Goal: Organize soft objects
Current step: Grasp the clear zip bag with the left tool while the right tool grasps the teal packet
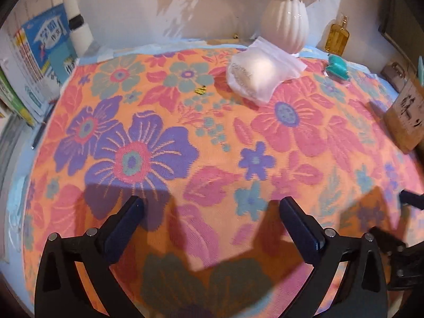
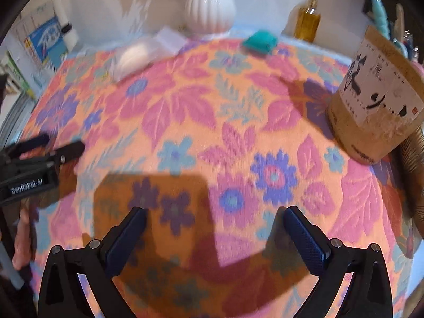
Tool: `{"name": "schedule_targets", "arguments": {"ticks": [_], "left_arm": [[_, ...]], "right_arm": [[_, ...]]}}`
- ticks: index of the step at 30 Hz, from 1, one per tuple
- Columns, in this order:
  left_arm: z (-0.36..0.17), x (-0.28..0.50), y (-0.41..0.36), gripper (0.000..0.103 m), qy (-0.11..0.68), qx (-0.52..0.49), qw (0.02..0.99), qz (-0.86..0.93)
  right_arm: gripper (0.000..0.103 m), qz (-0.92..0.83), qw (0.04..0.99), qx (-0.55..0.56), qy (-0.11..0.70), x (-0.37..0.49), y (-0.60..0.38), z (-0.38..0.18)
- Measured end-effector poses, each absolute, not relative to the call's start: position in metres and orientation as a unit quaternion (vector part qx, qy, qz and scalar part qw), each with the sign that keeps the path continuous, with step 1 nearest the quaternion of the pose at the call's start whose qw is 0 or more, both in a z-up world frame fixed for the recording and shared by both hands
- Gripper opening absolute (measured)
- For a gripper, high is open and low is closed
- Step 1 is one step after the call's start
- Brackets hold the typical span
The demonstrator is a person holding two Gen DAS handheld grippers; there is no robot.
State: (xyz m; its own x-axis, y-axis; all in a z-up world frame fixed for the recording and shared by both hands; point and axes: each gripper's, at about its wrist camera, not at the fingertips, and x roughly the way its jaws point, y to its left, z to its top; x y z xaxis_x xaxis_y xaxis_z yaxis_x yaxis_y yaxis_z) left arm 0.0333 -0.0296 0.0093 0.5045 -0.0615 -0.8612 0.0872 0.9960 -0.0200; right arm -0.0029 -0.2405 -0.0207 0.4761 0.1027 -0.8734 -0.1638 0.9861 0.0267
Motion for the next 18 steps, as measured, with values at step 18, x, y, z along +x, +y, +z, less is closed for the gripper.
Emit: {"name": "schedule_targets", "arguments": {"ticks": [18], "left_arm": [[0.025,0.145,-0.053,0.102,0.426,-0.039,0.897,-0.109]], "right_arm": [[0.102,-0.035,0.897,0.169,0.407,0.172,-0.276,0.009]]}}
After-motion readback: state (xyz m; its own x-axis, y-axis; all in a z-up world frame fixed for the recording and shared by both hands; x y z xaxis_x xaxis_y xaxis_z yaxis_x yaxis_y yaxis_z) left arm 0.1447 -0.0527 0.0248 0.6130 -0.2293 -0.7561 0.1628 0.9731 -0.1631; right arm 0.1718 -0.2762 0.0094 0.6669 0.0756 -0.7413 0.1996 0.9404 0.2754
